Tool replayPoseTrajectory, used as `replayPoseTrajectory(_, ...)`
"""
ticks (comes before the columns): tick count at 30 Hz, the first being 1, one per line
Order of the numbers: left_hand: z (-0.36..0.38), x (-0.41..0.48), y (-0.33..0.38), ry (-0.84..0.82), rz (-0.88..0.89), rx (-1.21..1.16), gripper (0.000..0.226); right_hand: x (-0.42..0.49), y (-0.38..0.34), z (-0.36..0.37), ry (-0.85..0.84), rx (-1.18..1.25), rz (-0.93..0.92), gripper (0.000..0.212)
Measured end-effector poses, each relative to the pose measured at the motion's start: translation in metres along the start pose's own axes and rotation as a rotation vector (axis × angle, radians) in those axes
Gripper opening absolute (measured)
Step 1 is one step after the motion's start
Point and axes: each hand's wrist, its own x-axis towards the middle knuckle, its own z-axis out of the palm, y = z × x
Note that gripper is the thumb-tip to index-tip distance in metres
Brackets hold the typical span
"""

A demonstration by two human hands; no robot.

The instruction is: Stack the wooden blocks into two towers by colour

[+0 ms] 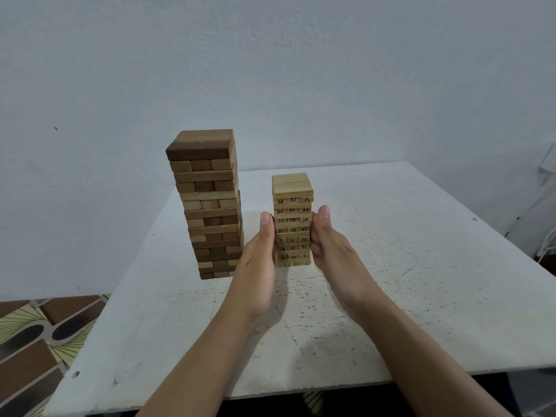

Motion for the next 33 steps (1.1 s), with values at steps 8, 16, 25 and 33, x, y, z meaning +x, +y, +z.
replayPoseTrajectory(8, -0.001, -0.001, 0.000, 0.006, -0.008, 0.022, 0.045, 0.000, 0.000, 0.000, -0.012, -0.012, 0.009, 0.063)
replayPoseTrajectory(16, -0.004, 0.000, -0.007, 0.000, -0.018, 0.046, 0.045, -0.001, -0.001, 0.000, -0.011, -0.019, 0.010, 0.062)
replayPoseTrajectory(25, -0.006, 0.002, -0.009, -0.001, -0.055, 0.067, 0.051, 0.001, 0.002, -0.001, -0.015, -0.033, 0.018, 0.063)
replayPoseTrajectory(33, -0.020, -0.010, -0.011, -0.037, -0.120, 0.139, 0.069, -0.011, -0.012, -0.001, 0.147, -0.053, -0.065, 0.032)
